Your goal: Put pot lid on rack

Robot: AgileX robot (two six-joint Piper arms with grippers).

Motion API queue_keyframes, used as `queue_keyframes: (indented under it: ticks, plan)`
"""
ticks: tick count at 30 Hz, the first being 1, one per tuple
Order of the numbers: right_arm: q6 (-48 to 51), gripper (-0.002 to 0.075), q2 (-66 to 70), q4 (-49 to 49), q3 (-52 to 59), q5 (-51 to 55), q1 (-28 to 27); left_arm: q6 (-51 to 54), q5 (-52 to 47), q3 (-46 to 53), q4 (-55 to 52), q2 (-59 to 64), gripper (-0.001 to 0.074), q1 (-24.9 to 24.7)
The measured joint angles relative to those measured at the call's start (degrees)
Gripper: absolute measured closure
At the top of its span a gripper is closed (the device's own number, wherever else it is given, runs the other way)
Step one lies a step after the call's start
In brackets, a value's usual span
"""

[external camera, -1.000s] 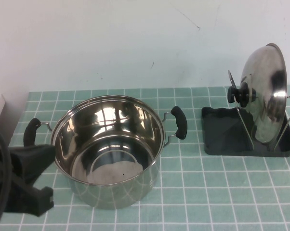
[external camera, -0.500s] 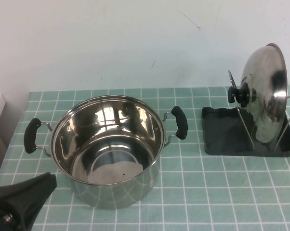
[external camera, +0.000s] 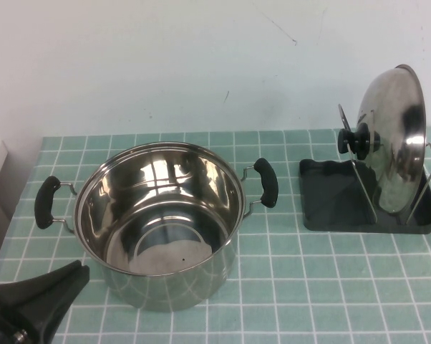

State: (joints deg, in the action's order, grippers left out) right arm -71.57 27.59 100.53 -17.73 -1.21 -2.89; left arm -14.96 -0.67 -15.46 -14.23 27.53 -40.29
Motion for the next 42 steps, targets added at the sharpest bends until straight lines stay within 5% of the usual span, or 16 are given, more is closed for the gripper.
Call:
queue_keyframes:
  ticks: [19, 42]
  plan:
    - [-2.5, 0.0728, 0.0, -0.4, 1.68, -13.22, 0.0, 0.1, -0.11, 0.0, -2.06, 0.0, 0.0737, 0.0]
    - [-5.33, 0.0729, 0.0, -0.3, 1.68, -7.09, 0.0, 0.1, -0.74, 0.0, -2.25, 0.0, 0.0737, 0.0]
